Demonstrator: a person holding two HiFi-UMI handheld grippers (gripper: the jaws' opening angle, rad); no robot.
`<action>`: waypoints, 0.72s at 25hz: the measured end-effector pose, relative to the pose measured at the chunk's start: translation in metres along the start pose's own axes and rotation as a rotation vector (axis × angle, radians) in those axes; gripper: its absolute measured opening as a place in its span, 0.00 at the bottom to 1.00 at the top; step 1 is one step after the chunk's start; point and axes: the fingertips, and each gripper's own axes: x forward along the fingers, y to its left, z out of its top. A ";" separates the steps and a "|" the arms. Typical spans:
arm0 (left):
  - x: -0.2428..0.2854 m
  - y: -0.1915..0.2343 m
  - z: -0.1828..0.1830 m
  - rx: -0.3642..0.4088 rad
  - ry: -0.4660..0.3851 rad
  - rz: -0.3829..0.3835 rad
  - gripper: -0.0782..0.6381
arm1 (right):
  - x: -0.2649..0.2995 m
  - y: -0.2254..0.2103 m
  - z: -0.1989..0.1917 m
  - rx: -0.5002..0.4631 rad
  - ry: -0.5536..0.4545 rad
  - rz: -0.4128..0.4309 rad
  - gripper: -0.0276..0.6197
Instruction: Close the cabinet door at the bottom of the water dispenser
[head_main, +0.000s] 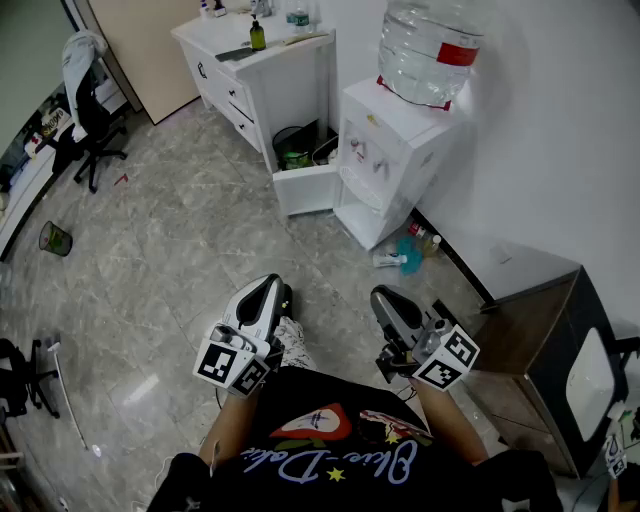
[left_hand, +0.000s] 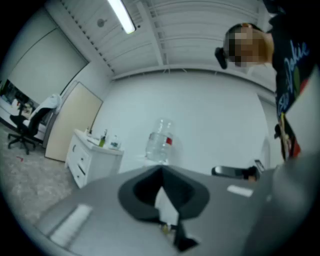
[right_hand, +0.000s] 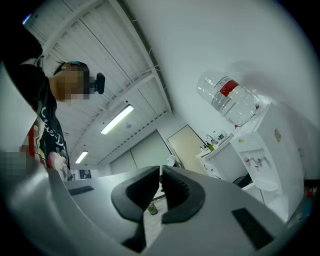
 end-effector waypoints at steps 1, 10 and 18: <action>0.016 0.018 0.002 -0.008 -0.009 -0.018 0.11 | 0.020 -0.012 0.000 -0.010 -0.005 0.000 0.07; 0.138 0.181 0.024 -0.018 0.067 -0.208 0.11 | 0.208 -0.121 0.015 -0.080 -0.056 -0.161 0.07; 0.215 0.310 -0.034 0.005 0.162 -0.080 0.11 | 0.278 -0.214 -0.025 -0.062 0.022 -0.330 0.07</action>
